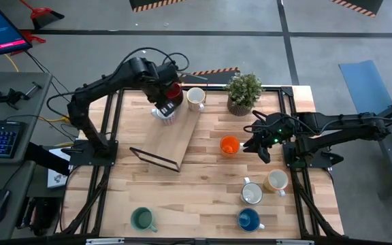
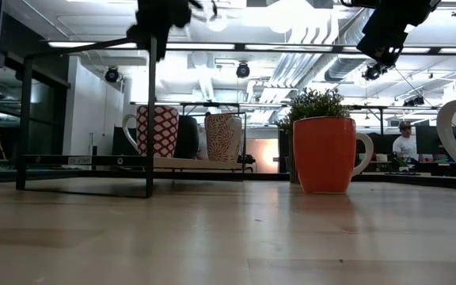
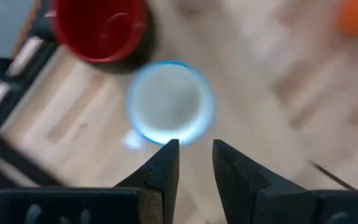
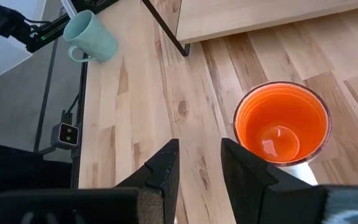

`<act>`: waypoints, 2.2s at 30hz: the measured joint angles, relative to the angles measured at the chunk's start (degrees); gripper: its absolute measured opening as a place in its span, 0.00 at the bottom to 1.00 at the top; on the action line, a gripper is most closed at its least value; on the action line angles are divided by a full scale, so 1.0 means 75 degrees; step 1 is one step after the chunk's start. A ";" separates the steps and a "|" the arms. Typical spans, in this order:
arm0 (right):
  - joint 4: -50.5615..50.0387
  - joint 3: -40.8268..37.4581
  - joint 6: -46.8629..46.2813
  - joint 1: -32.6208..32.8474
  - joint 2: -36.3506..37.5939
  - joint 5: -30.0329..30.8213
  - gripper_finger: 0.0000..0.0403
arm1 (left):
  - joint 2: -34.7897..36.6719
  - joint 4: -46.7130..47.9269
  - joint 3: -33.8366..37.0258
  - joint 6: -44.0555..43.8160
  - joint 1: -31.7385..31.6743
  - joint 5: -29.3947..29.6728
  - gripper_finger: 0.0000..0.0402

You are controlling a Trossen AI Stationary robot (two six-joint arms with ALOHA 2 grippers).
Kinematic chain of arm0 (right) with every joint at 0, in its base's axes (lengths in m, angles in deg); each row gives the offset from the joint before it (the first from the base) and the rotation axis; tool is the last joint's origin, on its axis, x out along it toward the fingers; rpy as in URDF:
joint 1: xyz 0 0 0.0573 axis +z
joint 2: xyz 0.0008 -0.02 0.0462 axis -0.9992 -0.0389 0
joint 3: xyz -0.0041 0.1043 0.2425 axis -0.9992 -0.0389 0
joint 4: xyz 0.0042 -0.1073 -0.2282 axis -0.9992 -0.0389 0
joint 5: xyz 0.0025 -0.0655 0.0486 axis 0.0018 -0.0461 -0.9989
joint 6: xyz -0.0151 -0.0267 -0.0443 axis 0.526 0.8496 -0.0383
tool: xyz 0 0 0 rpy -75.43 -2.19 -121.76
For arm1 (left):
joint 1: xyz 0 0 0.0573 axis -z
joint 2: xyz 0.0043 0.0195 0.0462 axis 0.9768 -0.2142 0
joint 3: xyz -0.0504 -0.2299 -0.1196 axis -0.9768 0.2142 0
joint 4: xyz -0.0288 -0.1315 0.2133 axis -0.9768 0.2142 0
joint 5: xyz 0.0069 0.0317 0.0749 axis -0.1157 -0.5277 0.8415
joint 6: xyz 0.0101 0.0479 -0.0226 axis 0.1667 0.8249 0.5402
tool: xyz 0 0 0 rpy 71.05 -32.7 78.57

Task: Place coffee mugs
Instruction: Put the orange cup on the shelf

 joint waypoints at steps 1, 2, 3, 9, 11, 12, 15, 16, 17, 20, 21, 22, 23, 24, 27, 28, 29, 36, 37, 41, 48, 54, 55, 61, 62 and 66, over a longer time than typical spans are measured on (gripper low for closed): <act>-0.0009 0.0000 -0.0001 0.0002 0.0000 0.0002 0.24 | 0.0087 0.0007 -0.0109 -0.0043 0.0152 -0.0179 0.22; -0.0034 0.0000 -0.0001 0.0002 0.0000 0.0000 0.24 | 0.0192 -0.0027 -0.0148 -0.0165 0.0302 -0.0373 0.22; -0.0063 0.0000 -0.0001 0.0002 0.0000 0.0000 0.24 | 0.0295 -0.0004 -0.0144 -0.0317 0.0465 -0.0492 0.22; -0.0111 0.0000 0.0002 -0.0001 0.0000 0.0122 0.24 | 0.0928 0.0010 -0.0137 -0.1194 0.1799 -0.0747 0.22; -0.0110 0.0000 0.0072 0.0002 0.0000 0.0240 0.24 | 0.1077 0.0004 -0.0137 -0.1305 0.2339 -0.0748 0.22; -0.0110 0.0000 0.0120 0.0002 0.0000 0.0348 0.24 | 0.1127 0.0004 -0.0137 -0.1366 0.2595 -0.0748 0.22; -0.0101 0.0000 0.0119 0.0000 -0.0003 0.0454 0.24 | 0.1272 0.0002 -0.0134 -0.1711 0.3399 -0.0745 0.22; -0.0078 0.0000 0.0125 -0.0001 -0.0002 0.0460 0.24 | 0.1296 -0.0014 -0.0134 -0.1867 0.3654 -0.0742 0.22; -0.0053 0.0000 0.0126 0.0002 -0.0003 0.0460 0.24 | 0.1299 -0.0041 -0.0134 -0.2028 0.3895 -0.0742 0.22; 0.0084 0.0000 0.0102 0.0002 -0.0003 0.0460 0.24 | 0.1273 -0.0066 -0.0128 -0.2487 0.4596 -0.0693 0.22; 0.0155 0.0000 0.0093 0.0002 -0.0016 0.0458 0.24 | 0.1267 -0.0118 -0.0128 -0.2635 0.4823 -0.0654 0.22; 0.0239 0.0000 0.0153 0.0000 -0.0064 0.0461 0.24 | 0.1243 -0.0218 -0.0130 -0.2787 0.5045 -0.0614 0.22; 0.0295 0.0000 0.0248 0.0002 -0.0127 0.0480 0.24 | 0.1218 -0.0330 -0.0131 -0.2923 0.5249 -0.0592 0.22; 0.0344 0.0000 0.0358 0.0002 -0.0225 0.0550 0.24 | 0.1195 -0.0438 -0.0127 -0.3012 0.5452 -0.0568 0.22; 0.0527 0.0003 0.0591 -0.0019 -0.0691 0.0914 0.24 | 0.1151 -0.0763 -0.0105 -0.3090 0.6053 -0.0252 0.22; 0.0517 0.0003 0.0635 -0.0066 -0.0886 0.1018 0.24 | 0.1154 -0.0830 -0.0057 -0.3039 0.6259 -0.0083 0.22; 0.0517 0.0004 0.0661 -0.0135 -0.1081 0.1070 0.24 | 0.1150 -0.0829 -0.0005 -0.2970 0.6464 0.0091 0.22; 0.0616 0.0105 0.0357 -0.0839 -0.2382 0.1458 0.24 | 0.1154 -0.0826 0.0335 -0.3813 0.7485 0.1303 0.22; 0.0569 0.0201 0.0410 -0.0925 -0.2503 0.1620 0.24 | 0.1154 -0.0835 0.0355 -0.3941 0.7572 0.1396 0.22; 0.0456 0.0712 0.0798 -0.1155 -0.2752 0.1988 0.24 | 0.1154 -0.0813 0.0520 -0.4403 0.7922 0.1909 0.22; -0.0738 0.1175 0.1143 -0.1204 -0.3194 0.1659 0.24 | 0.1162 -0.0839 0.1041 -0.5202 0.8548 0.2589 0.22; -0.0855 0.1172 0.1086 -0.1149 -0.3425 0.1670 0.24 | 0.1162 -0.0886 0.1601 -0.6343 0.9053 0.3023 0.22; -0.0860 0.1172 0.1087 -0.1152 -0.3455 0.1669 0.24 | 0.1162 -0.0938 0.1710 -0.6509 0.9120 0.3043 0.22; -0.0964 0.1172 0.1134 -0.1152 -0.3552 0.1647 0.24 | 0.1166 -0.1180 0.2215 -0.7564 0.9581 0.3277 0.22; -0.0943 0.1172 0.1148 -0.1152 -0.3593 0.1664 0.24 | 0.1168 -0.1279 0.2307 -0.7694 0.9633 0.3314 0.22; -0.0964 0.1172 0.1208 -0.1152 -0.3863 0.1658 0.24 | 0.1154 -0.1485 0.2537 -0.8044 0.9819 0.3456 0.22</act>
